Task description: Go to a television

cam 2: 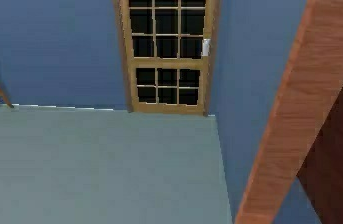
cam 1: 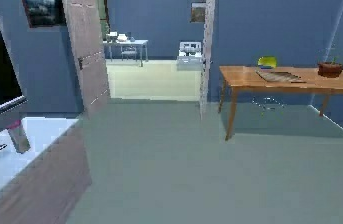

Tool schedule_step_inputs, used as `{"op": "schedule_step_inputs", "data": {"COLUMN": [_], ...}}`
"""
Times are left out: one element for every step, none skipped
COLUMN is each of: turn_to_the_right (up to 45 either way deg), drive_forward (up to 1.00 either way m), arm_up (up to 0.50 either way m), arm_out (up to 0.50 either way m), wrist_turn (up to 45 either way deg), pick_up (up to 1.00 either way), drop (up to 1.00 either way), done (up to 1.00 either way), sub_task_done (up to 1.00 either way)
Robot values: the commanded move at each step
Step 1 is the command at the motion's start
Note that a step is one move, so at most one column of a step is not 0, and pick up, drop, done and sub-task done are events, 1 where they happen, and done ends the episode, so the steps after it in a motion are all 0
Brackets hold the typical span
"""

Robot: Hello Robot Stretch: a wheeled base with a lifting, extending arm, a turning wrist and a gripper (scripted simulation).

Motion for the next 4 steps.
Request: {"op": "schedule_step_inputs", "data": {"turn_to_the_right": [-45.0,-33.0,0.0,-6.0], "drive_forward": [0.0,0.0,0.3,0.0], "arm_up": [0.0,0.0,0.0,0.0], "arm_out": [0.0,0.0,0.0,0.0], "wrist_turn": [0.0,0.0,0.0,0.0], "pick_up": [0.0,0.0,0.0,0.0], "drop": [0.0,0.0,0.0,0.0], "done": [0.0,0.0,0.0,0.0], "sub_task_done": [0.0,0.0,0.0,0.0]}}
